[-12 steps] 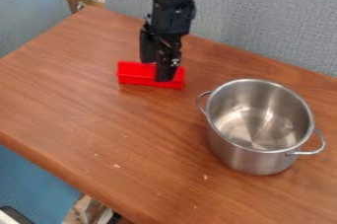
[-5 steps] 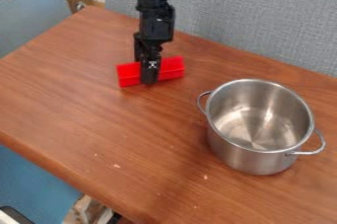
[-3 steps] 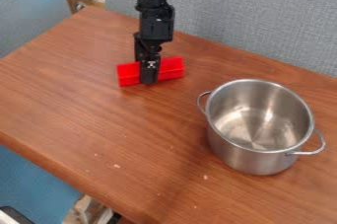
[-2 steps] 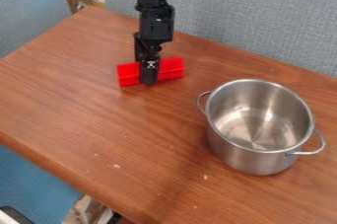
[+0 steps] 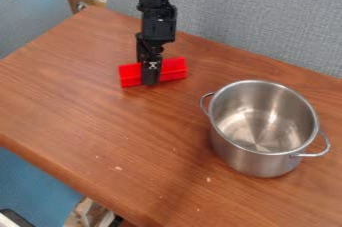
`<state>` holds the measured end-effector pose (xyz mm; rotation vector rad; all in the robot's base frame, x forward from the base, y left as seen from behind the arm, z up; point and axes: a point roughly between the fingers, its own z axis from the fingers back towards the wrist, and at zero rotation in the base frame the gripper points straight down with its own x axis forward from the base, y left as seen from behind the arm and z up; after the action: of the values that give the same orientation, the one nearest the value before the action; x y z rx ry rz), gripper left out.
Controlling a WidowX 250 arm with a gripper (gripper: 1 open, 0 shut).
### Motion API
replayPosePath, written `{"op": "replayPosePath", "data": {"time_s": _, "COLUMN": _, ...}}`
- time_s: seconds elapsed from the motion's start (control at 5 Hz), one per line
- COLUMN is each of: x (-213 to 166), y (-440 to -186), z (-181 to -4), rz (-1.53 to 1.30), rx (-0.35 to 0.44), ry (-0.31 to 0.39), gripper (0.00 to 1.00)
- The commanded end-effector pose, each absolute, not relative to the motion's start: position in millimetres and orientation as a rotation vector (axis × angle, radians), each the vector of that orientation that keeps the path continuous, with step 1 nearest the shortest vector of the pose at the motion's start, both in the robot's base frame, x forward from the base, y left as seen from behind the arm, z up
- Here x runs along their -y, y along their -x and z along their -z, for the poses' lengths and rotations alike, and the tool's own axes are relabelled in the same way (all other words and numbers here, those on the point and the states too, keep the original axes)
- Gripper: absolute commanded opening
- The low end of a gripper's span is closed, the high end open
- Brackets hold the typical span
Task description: Put the red object in the metal pot
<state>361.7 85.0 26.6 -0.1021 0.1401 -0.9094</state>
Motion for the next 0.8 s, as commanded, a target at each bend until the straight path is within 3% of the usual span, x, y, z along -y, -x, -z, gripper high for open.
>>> {"op": "replayPosePath", "data": {"time_s": 0.0, "x": -77.8, "y": -363.9, "z": -32.3, "rz": 0.949, "rx": -0.127, "ry": 0.099, "gripper": 0.0}}
{"op": "replayPosePath", "data": {"time_s": 0.6, "x": -68.4, "y": -354.8, "z": -37.5, "rz": 0.987, "rx": -0.135, "ry": 0.118, "gripper": 0.0}}
